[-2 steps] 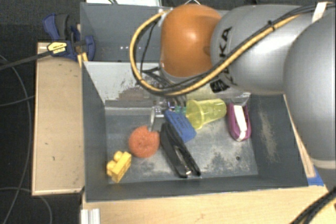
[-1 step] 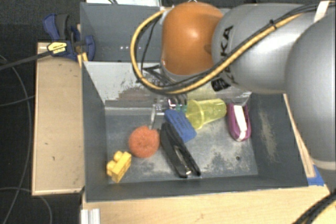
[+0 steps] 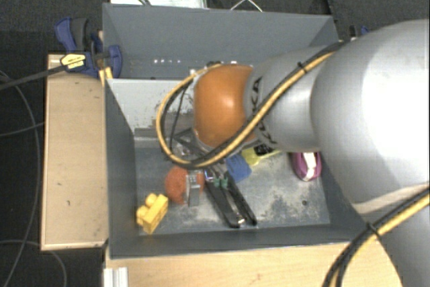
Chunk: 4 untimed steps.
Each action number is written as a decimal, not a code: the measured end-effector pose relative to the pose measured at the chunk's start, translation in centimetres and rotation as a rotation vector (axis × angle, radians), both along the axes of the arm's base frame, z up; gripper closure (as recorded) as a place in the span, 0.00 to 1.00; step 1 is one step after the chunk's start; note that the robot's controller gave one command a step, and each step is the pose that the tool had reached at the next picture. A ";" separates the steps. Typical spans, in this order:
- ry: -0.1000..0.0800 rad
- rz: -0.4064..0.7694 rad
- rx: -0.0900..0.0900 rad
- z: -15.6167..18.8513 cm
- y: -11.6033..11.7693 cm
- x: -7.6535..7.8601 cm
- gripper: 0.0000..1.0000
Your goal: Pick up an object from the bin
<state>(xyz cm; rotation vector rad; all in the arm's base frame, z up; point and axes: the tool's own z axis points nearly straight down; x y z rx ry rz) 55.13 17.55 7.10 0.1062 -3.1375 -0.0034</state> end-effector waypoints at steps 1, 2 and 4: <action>-0.007 0.003 0.001 8.3 0.3 -0.4 0.00; -0.003 -0.008 0.002 0.1 0.1 0.1 0.00; -0.008 -0.009 0.006 0.4 0.2 0.3 1.00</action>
Offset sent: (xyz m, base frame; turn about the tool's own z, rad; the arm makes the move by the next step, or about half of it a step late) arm 0.0000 0.0000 0.0000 0.0000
